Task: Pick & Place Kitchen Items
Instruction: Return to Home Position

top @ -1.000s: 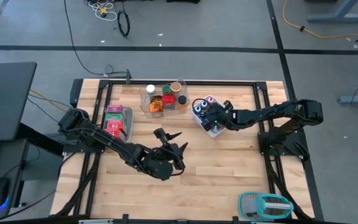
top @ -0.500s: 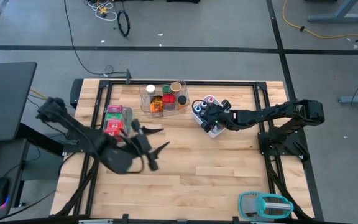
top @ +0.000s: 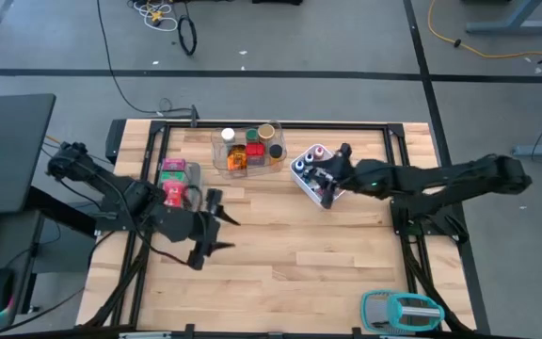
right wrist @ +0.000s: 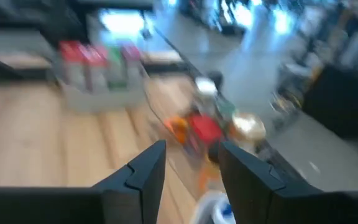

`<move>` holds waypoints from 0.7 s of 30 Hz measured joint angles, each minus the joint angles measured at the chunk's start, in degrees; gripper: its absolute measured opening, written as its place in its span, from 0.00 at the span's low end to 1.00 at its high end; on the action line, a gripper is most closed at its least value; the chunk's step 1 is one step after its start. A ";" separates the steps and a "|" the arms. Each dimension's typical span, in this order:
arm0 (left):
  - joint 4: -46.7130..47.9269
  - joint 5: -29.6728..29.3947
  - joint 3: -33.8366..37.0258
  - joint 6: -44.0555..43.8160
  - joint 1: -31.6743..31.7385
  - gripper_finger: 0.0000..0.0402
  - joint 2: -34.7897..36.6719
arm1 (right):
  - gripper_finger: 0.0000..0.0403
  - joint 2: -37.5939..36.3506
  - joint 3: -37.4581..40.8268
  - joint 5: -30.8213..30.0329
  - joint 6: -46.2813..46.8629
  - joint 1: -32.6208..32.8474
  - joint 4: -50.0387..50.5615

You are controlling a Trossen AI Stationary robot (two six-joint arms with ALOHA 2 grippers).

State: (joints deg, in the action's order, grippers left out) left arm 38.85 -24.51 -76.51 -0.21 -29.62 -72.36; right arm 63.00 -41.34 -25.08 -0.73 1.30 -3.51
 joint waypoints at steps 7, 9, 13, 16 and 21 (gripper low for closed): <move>-5.24 7.99 0.00 8.45 8.84 0.60 1.06 | 0.40 -11.26 -0.02 6.58 -4.71 2.00 2.44; -5.46 11.74 -0.04 8.66 13.02 0.60 1.35 | 0.40 -13.76 0.39 8.41 -4.95 2.19 2.76; -4.58 23.77 -0.02 10.52 21.14 0.60 1.16 | 0.40 -18.56 2.80 11.67 -4.88 2.21 3.71; -3.63 25.72 -0.03 10.53 25.10 0.60 1.24 | 0.40 -21.28 7.00 12.65 -4.34 2.19 1.31; 0.36 23.58 0.02 8.56 27.11 0.60 4.66 | 0.40 -25.83 12.87 12.33 -8.53 2.17 -5.03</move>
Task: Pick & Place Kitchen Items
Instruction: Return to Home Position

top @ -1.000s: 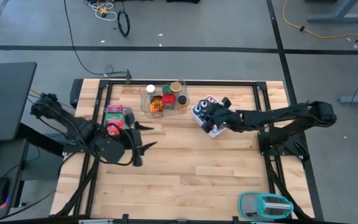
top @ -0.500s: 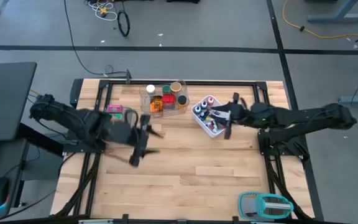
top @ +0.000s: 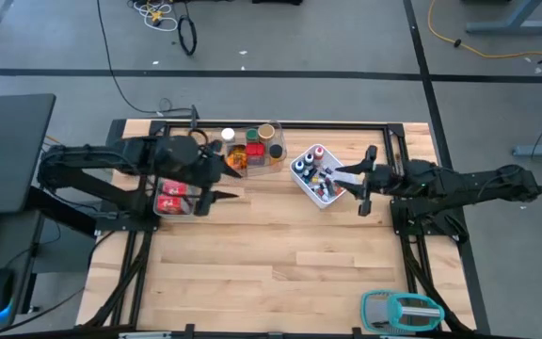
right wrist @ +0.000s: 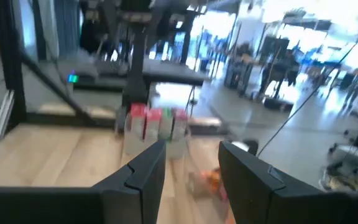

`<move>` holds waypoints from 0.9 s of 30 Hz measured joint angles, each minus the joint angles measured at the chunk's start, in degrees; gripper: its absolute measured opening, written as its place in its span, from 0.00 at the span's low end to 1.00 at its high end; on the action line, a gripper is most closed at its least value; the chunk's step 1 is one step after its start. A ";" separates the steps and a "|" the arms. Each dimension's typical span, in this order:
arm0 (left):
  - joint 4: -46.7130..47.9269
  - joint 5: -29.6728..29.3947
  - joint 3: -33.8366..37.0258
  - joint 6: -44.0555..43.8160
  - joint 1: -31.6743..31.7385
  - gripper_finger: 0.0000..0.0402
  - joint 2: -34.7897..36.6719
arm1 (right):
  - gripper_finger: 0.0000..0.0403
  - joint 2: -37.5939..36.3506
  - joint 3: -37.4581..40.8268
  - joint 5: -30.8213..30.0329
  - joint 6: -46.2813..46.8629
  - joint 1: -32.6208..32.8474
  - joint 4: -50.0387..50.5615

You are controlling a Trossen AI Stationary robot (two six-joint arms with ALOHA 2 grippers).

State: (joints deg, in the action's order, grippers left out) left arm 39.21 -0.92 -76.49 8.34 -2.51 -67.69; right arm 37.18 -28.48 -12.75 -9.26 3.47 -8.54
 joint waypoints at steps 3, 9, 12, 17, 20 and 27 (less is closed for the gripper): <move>0.43 0.47 0.03 -0.18 -0.32 0.60 2.69 | 0.40 -2.80 1.36 0.02 1.29 0.00 -2.47; -7.75 -0.05 9.75 0.54 -0.89 0.60 12.75 | 0.40 -5.20 1.80 4.45 3.62 0.00 0.80; -13.68 -0.16 18.58 -0.18 -0.89 0.60 18.55 | 0.40 -5.54 1.80 6.81 3.84 0.04 0.26; -24.33 -0.17 32.48 1.19 -0.88 0.60 27.67 | 0.40 -5.43 1.80 7.25 3.65 -0.02 0.65; -30.01 -0.38 39.54 1.82 -0.87 0.60 32.46 | 0.40 -5.43 1.80 7.25 3.64 -0.02 0.64; -40.29 -0.37 54.14 0.88 -0.87 0.60 42.50 | 0.40 -5.41 1.80 7.23 3.87 -0.02 0.72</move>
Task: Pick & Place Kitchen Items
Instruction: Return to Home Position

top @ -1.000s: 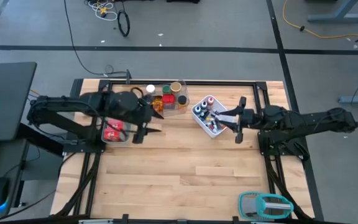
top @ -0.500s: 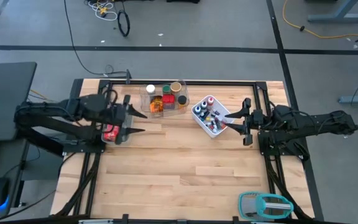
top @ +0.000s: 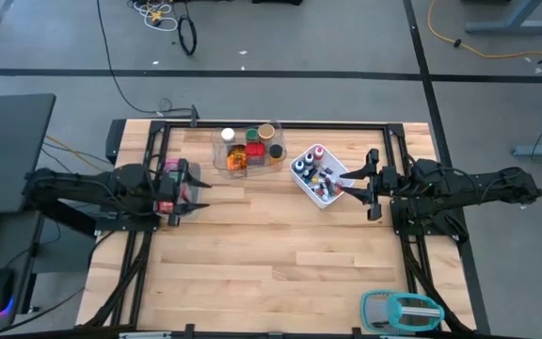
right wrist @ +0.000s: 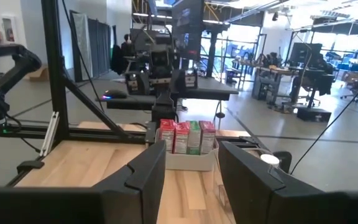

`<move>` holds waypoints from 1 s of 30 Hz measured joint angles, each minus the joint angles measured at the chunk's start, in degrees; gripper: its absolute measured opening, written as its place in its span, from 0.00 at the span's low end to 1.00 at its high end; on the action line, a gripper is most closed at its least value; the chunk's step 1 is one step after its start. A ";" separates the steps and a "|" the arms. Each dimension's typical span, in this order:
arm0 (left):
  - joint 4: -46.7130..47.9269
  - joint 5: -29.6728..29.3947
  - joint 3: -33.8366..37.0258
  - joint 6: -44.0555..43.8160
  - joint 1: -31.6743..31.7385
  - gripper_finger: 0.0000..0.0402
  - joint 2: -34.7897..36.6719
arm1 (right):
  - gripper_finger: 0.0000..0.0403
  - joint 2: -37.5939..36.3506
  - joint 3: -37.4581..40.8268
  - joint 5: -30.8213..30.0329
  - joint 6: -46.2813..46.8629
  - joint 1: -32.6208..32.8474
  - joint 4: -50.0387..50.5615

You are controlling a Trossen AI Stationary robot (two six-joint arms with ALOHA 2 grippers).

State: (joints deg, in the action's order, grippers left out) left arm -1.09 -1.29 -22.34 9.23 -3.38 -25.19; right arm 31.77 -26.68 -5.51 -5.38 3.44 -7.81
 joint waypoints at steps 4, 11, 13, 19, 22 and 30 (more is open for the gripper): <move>-4.54 -0.01 6.70 -1.50 0.00 0.60 4.94 | 0.40 0.00 0.00 0.01 -0.04 0.00 0.04; -10.81 -0.60 14.10 0.27 0.00 0.60 12.48 | 0.40 0.02 0.00 0.00 -0.05 0.00 0.22; -10.63 -1.70 15.12 0.93 0.00 0.60 14.56 | 0.40 0.02 0.00 0.00 -0.05 0.00 0.22; -10.77 -2.56 17.98 0.90 0.00 0.60 20.04 | 0.40 0.02 0.00 0.00 0.38 -0.02 0.20; -10.68 -2.13 19.58 0.76 0.00 0.60 22.10 | 0.40 0.02 0.00 0.00 0.39 0.00 0.20; -11.33 -2.11 21.85 0.16 0.00 0.60 24.26 | 0.40 0.03 -0.02 -0.03 -0.03 -0.02 -0.76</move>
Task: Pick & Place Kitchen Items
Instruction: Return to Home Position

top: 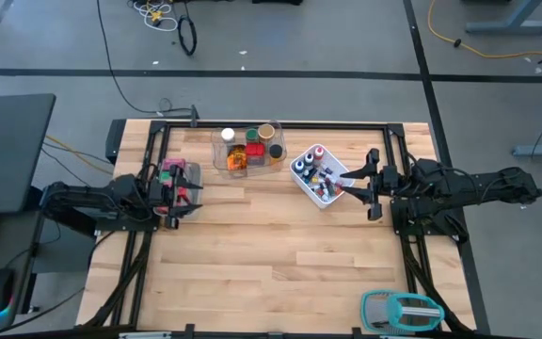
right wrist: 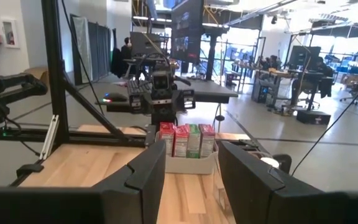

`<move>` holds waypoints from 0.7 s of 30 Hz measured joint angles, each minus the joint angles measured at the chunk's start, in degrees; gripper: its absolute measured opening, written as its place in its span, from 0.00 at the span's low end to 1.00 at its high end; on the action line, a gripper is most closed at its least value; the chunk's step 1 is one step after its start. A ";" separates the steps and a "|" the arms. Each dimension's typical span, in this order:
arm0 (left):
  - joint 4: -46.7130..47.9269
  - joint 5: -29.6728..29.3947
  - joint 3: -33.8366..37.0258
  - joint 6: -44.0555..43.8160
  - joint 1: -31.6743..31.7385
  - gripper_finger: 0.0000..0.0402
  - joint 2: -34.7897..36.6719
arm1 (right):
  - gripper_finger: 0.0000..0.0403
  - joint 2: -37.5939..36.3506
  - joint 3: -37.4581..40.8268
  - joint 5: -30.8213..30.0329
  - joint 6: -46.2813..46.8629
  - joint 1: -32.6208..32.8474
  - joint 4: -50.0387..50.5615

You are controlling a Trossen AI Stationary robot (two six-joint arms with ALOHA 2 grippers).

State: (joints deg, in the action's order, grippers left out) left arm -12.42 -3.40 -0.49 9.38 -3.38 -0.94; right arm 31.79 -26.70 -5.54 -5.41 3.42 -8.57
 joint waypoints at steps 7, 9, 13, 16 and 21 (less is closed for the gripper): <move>0.28 -1.27 0.02 -4.71 0.00 0.60 -0.04 | 0.40 -0.60 2.31 0.36 1.84 0.00 0.17; 0.30 -1.29 0.02 -5.59 0.00 0.60 -0.06 | 0.40 -1.55 5.27 0.56 3.16 0.02 -2.16; 0.30 -1.29 0.02 -5.61 0.00 0.60 -0.06 | 0.40 -4.80 10.54 -0.14 3.01 -0.17 -7.19; 0.30 -1.30 0.04 -5.61 0.00 0.60 -0.06 | 0.40 -9.05 12.64 -2.60 2.95 -0.53 -7.18; 0.28 -1.31 0.04 -5.59 0.00 0.60 -0.06 | 0.40 -16.03 15.12 -4.73 2.57 -1.13 -1.47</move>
State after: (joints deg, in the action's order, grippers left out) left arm -12.14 -4.71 -0.45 3.79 -3.38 -0.99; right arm 15.77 -11.58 -10.27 -2.84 2.29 -10.04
